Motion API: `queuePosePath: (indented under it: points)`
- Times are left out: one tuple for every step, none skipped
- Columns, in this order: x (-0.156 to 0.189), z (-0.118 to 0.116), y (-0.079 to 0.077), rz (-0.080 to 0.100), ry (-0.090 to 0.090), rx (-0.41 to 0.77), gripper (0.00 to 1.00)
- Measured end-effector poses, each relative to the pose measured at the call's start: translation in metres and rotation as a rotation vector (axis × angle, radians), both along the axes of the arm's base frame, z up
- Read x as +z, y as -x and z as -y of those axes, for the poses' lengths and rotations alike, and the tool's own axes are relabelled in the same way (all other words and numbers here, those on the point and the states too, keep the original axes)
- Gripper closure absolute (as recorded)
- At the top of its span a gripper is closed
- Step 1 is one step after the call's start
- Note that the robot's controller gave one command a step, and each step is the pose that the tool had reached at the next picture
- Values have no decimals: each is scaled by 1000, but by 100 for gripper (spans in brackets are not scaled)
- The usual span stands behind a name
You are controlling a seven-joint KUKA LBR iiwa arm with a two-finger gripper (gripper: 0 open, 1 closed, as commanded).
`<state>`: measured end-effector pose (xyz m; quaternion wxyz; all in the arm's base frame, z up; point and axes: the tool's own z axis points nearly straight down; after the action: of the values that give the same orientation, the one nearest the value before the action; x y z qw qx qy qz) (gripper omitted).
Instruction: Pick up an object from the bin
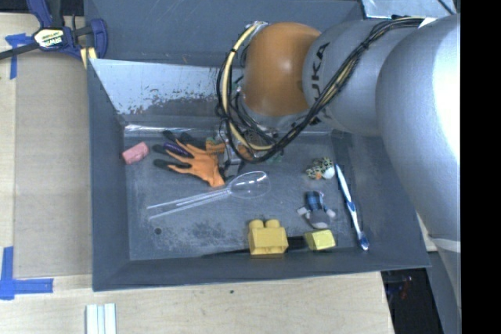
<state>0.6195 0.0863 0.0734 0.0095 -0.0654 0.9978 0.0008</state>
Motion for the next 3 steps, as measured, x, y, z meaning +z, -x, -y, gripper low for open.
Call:
queuePosePath:
  points:
    - [0,0,0,0,0,0,100]
    - [32,0,2,-5,1,-1,100]
    - [57,1,1,-1,1,-1,100]
